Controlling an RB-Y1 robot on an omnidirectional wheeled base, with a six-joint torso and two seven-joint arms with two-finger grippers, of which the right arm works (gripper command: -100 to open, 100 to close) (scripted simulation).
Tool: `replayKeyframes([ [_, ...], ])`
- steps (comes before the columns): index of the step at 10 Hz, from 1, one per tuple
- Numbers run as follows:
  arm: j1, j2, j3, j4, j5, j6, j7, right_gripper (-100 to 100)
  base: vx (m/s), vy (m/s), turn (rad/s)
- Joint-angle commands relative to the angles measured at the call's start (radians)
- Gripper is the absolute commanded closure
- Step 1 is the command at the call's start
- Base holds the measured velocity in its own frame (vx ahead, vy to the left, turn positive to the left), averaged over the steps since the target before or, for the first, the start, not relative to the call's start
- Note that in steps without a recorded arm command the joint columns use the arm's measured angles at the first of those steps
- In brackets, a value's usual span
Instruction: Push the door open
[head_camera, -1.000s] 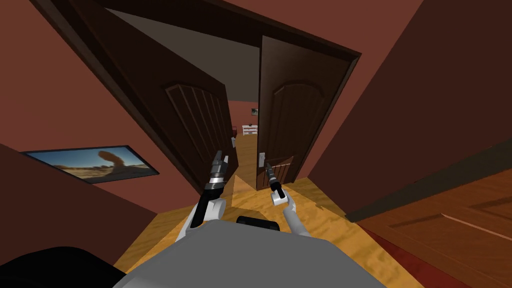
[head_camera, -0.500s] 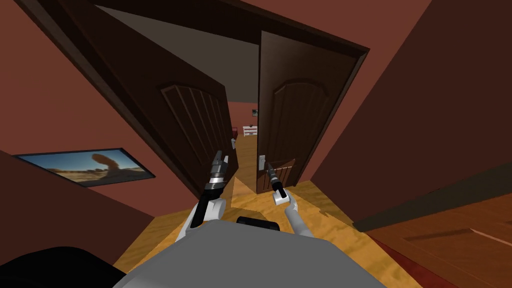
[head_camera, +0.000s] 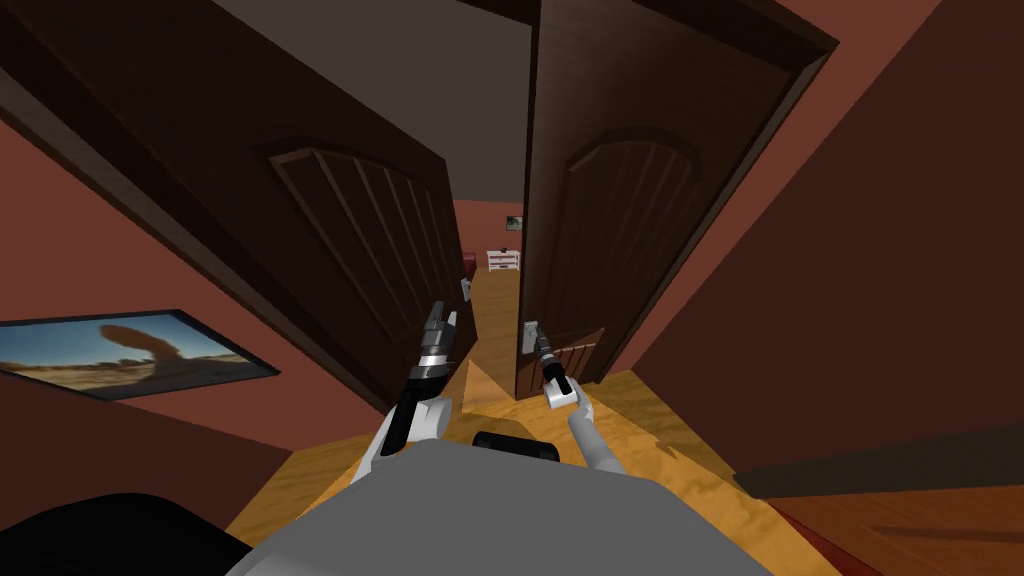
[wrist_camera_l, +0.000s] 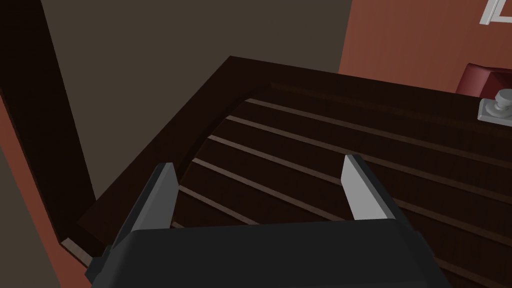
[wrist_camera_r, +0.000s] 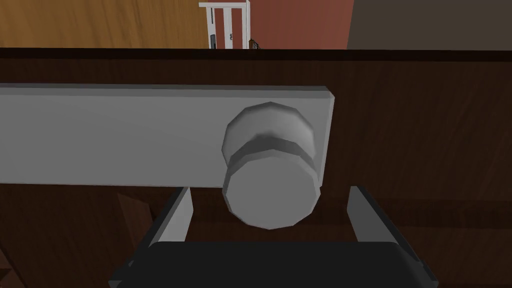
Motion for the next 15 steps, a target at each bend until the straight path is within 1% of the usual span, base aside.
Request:
replayKeyframes([
  [1, -0.004, 0.028, -0.004, 0.009, -0.001, -0.004, 0.001, -100, 0.159, 0.066, 0.015],
  [2, -0.005, 0.020, -0.004, 0.010, 0.000, -0.004, 0.003, -100, 0.068, 0.031, 0.003],
  [3, -0.005, 0.020, -0.004, 0.010, 0.000, -0.004, 0.003, 100, 0.000, 0.000, 0.000],
  [8, -0.005, 0.020, -0.004, 0.010, 0.000, -0.004, 0.003, 100, -0.012, -0.005, 0.005],
  [9, -0.006, 0.008, -0.015, 0.011, -0.002, -0.003, 0.007, 100, 0.098, 0.057, -0.029],
  [10, -0.007, 0.005, -0.019, 0.011, -0.002, -0.004, 0.008, 100, 0.141, 0.083, -0.029],
  [12, -0.008, -0.010, -0.036, 0.012, -0.005, -0.004, 0.015, 100, 0.158, 0.075, -0.049],
  [15, -0.011, -0.031, -0.072, 0.015, -0.009, -0.004, 0.028, 100, 0.186, 0.130, -0.078],
])
